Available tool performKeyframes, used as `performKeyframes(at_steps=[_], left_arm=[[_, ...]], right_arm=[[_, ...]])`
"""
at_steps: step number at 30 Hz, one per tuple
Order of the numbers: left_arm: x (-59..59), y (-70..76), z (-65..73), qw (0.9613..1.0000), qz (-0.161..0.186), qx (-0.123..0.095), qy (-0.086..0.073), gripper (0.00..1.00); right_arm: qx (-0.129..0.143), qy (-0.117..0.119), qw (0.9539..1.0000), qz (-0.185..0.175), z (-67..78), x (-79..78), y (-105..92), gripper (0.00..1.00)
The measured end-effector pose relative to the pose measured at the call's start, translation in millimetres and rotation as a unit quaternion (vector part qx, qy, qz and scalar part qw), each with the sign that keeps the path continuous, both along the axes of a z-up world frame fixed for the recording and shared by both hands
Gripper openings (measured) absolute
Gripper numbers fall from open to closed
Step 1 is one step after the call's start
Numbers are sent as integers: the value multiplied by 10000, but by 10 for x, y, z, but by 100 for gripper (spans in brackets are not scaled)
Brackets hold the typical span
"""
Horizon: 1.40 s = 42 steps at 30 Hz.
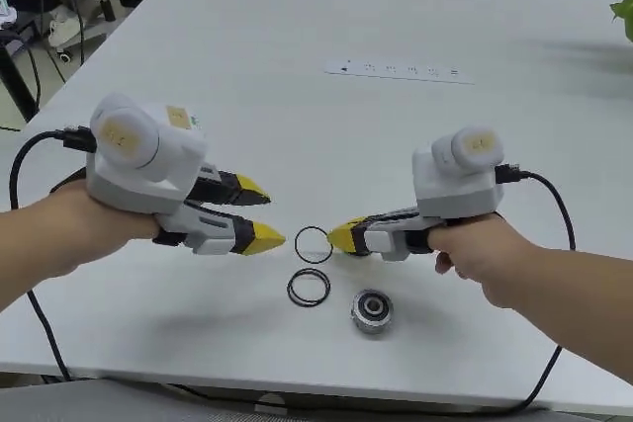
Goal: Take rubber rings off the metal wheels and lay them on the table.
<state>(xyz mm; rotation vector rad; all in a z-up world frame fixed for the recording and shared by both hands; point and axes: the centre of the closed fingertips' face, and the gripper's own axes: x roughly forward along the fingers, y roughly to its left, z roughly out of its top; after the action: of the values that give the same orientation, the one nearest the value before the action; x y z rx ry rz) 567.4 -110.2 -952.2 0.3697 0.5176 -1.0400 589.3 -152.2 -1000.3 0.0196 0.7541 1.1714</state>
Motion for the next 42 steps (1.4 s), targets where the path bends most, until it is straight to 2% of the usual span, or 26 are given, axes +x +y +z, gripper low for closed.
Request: performKeyframes(at_steps=[6,11,21,42], left_arm=[[-7,31,-16,10000,38,18,18,34],[1,55,-37,10000,76,39,37,33],[7,57,-54,9999,89,51,76,34],[66,-53,-14,9999,20,2,105,34]], right_arm=[[-170,-188,9997,24,-36,16,-2,0],[-200,-314,9993,22,-29,43,7,0],[-220,-369,9990,144,-32,4,16,0],[-34,-453,9990,40,115,56,-61,13]])
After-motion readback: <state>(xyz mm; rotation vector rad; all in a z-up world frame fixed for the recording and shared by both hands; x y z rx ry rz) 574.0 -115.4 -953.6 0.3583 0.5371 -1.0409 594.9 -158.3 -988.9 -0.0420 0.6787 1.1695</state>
